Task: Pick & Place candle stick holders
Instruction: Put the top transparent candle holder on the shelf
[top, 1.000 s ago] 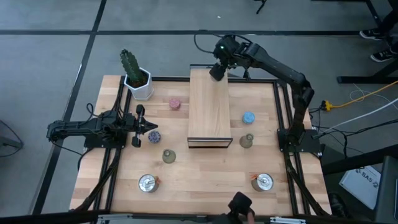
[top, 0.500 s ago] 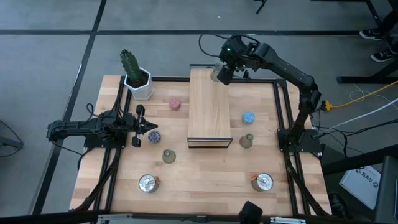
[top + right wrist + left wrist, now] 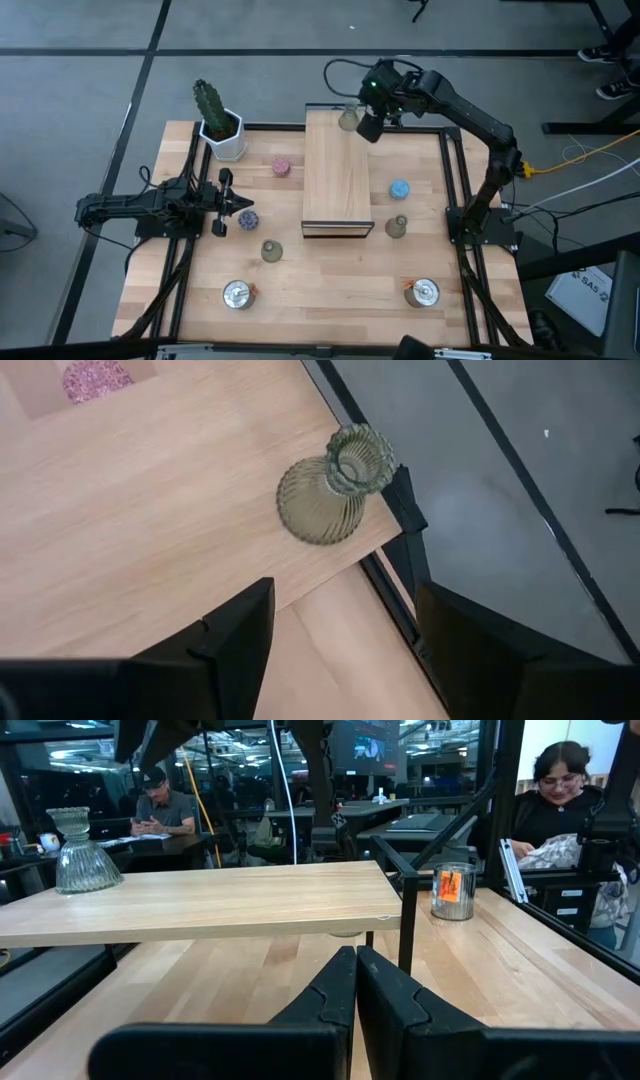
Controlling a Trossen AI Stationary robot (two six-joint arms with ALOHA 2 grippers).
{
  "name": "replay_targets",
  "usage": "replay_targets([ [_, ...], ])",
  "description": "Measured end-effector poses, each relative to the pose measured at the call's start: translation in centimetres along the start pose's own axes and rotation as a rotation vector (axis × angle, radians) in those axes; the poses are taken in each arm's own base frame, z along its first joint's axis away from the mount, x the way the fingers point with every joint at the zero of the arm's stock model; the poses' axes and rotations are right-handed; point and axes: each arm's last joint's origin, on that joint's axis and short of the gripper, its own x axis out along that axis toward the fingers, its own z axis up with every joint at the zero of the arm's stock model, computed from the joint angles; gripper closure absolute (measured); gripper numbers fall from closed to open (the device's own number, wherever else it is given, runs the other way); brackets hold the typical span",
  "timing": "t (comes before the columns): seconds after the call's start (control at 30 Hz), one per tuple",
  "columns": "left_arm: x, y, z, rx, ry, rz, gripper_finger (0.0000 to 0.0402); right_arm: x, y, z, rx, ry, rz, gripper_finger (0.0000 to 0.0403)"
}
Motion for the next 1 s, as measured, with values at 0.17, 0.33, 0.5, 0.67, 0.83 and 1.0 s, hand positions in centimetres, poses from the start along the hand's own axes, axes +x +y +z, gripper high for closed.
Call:
replay_targets([
  [0.17, 0.0, 0.0, 0.0, 0.0, 0.0, 0.0, 0.0396, -0.1, 0.5, -0.3, -0.018, 0.028, 0.009, 0.0161],
  [0.33, 0.0, 0.0, 0.0, 0.0, 0.0, 0.0, 0.0396, -0.2, 0.8, -0.3, -0.028, 0.025, 0.013, 0.0161],
  [0.5, 0.0, 0.0, 0.0, 0.0, 0.0, 0.0, 0.0396, -0.4, 1.3, -0.3, -0.044, 0.028, 0.022, 0.0161],
  [0.67, 0.0, 0.0, 0.0, 0.0, 0.0, 0.0, 0.0396, -0.5, 1.7, -0.3, -0.055, 0.025, 0.028, 0.0161],
  [0.83, 0.0, 0.0, 0.0, 0.0, 0.0, 0.0, 0.0395, -0.2, 2.3, -0.4, -0.054, 0.038, 0.032, 0.0161],
  [1.0, 0.0, 0.0, 0.0, 0.0, 0.0, 0.0, 0.0395, 0.4, 2.6, -0.9, -0.058, 0.079, 0.039, 0.0161],
])
